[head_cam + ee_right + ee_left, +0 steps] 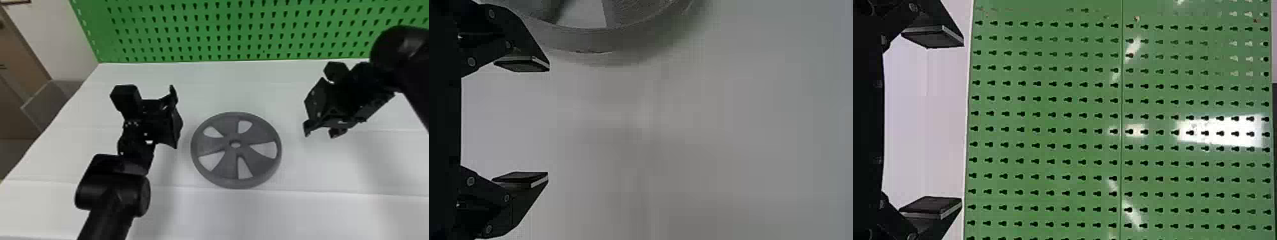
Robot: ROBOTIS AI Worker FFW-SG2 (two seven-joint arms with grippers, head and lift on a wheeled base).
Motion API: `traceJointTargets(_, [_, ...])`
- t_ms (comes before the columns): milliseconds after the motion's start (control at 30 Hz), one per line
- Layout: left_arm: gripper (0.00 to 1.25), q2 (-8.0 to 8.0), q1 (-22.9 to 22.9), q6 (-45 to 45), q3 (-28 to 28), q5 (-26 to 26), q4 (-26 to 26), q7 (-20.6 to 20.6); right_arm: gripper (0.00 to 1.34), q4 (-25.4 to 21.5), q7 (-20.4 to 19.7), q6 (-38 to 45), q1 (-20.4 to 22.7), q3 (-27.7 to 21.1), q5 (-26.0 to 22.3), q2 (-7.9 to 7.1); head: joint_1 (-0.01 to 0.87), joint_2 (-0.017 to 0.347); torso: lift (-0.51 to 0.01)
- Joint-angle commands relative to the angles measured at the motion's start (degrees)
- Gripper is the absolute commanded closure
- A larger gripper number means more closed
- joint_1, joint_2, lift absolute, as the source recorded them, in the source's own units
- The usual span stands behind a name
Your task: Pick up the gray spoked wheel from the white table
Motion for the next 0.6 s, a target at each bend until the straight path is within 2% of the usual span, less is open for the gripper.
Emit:
traceJointTargets(0, [0.15,0.01,-0.1,0.0,-0.4,0.0,0.3,0.0,0.48,2.9,0.0,0.2,-0.8,2.3,-2.9,-0.8,0.779,0.149,-0.083])
traceJointTargets(100, [0.15,0.1,-0.3,0.0,-0.6,-0.1,0.5,0.0,0.48,4.9,-0.1,0.2,-2.1,5.0,-5.3,-1.32,0.779,0.149,-0.083])
traceJointTargets(433, [0.15,0.1,-0.3,0.0,-0.8,-0.4,0.6,0.0,0.48,6.8,0.0,0.2,-5.4,11.6,-5.5,-1.68,0.779,0.149,-0.083])
traceJointTargets(567, [0.15,0.1,-0.3,0.0,-0.9,-0.5,0.6,0.0,0.48,8.5,0.0,0.2,-6.8,17.3,-8.5,-1.94,0.779,0.149,-0.083])
